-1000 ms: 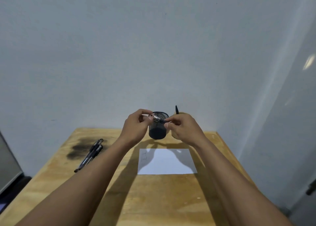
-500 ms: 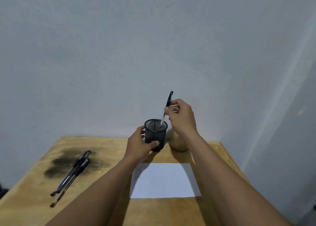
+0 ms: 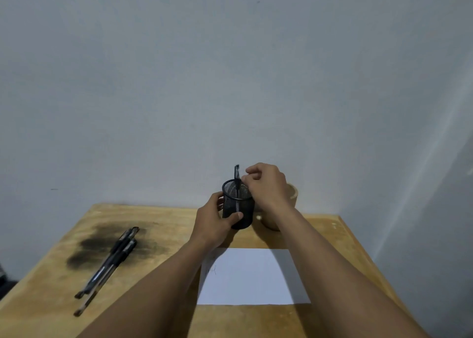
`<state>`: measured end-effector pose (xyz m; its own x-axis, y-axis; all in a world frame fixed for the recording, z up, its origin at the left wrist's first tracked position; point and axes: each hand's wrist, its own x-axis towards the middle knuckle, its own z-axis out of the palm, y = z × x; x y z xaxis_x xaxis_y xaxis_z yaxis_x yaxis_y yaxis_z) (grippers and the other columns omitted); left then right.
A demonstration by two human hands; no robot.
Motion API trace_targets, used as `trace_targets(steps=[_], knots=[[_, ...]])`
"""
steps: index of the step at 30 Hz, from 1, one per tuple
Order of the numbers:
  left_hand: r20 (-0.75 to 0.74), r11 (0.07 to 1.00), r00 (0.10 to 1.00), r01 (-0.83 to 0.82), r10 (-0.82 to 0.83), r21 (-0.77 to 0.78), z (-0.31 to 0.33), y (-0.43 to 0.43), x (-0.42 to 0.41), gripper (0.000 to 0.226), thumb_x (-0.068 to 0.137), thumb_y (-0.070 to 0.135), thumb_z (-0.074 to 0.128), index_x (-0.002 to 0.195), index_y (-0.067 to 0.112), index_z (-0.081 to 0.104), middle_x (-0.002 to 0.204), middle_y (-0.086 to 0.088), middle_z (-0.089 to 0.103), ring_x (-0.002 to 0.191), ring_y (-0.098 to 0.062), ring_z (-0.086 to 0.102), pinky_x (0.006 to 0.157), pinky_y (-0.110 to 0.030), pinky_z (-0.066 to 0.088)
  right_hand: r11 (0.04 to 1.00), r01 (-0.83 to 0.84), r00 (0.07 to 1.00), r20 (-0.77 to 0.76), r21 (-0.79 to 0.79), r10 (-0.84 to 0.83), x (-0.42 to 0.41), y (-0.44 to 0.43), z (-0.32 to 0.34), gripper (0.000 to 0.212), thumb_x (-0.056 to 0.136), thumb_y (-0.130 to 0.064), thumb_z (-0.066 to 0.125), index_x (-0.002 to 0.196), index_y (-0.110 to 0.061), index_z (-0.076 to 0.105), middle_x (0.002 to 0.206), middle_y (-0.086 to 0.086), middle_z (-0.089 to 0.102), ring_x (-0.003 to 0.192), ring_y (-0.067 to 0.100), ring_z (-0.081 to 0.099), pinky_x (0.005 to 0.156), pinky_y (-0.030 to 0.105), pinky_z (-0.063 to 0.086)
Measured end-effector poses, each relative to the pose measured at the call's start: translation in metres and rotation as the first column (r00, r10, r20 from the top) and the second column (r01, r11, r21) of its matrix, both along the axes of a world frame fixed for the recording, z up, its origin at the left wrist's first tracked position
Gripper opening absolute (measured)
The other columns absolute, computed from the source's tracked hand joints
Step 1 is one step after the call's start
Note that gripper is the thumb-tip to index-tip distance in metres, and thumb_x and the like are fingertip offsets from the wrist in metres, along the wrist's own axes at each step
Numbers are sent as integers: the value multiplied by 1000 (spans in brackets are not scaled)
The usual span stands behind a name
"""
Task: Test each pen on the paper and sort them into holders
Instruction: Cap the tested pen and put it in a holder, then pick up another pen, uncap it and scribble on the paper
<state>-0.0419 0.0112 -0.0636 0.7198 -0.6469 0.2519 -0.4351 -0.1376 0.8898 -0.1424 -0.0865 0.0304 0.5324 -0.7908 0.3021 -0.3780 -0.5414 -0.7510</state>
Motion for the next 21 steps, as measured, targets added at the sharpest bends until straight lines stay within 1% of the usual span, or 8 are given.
trace_targets(steps=[4,6,8,10,12,14,17,21], knots=[[19,998,999,-42,41,43,5,11,-2,73,72,26,86,136,16,53,129,0,64,120,-15,59,92,-25,46,995,-57,997,-59,-76,53,-6,11,4,26,93,-27,68,118,-20,72,109,-5,74,106,15,66,83,25,49],[26,995,997,-75,73,66,9,25,-2,75,74,27,85,139,17,50,131,-1,62,119,-16,58,94,-29,48,989,-107,992,-83,-104,98,-8,18,7,28,94,-28,68,121,-20,71,113,-5,73,107,14,66,88,28,51],[67,990,992,-116,111,82,15,46,-3,67,80,26,81,139,20,50,129,1,62,111,-14,58,91,-29,49,979,-168,983,-99,-116,157,-8,26,9,29,94,-26,67,121,-18,70,117,-3,73,107,14,66,90,27,51],[149,977,975,-181,163,114,18,72,-2,59,85,27,75,138,23,51,126,3,63,108,-14,59,91,-32,50,965,-231,967,-139,-127,213,-4,36,9,29,94,-26,66,121,-18,70,118,-3,73,109,14,66,95,31,52],[225,956,952,-247,209,157,20,99,-2,55,86,30,72,136,25,52,124,5,63,109,-15,60,93,-36,51,944,-296,944,-196,-150,265,2,51,7,28,94,-29,65,120,-20,70,116,-4,73,109,15,66,98,35,52],[284,934,926,-307,249,184,22,126,-3,53,86,33,71,135,25,53,123,6,64,112,-17,59,95,-40,50,918,-360,918,-239,-163,317,10,68,2,26,94,-29,64,118,-19,71,114,-4,74,108,15,67,96,34,52],[335,903,893,-378,299,204,21,162,-8,49,86,34,70,132,24,57,121,5,65,113,-18,59,95,-40,51,867,-478,856,-296,-138,424,26,98,-10,26,95,-27,64,118,-18,71,116,-1,74,109,17,68,96,34,52],[419,855,845,-458,333,242,10,200,-14,44,84,35,67,126,26,61,120,4,67,111,-19,62,91,-41,53,781,-615,746,-400,-110,532,44,135,-32,30,97,-27,62,126,-19,68,124,4,70,115,22,64,98,37,52]])
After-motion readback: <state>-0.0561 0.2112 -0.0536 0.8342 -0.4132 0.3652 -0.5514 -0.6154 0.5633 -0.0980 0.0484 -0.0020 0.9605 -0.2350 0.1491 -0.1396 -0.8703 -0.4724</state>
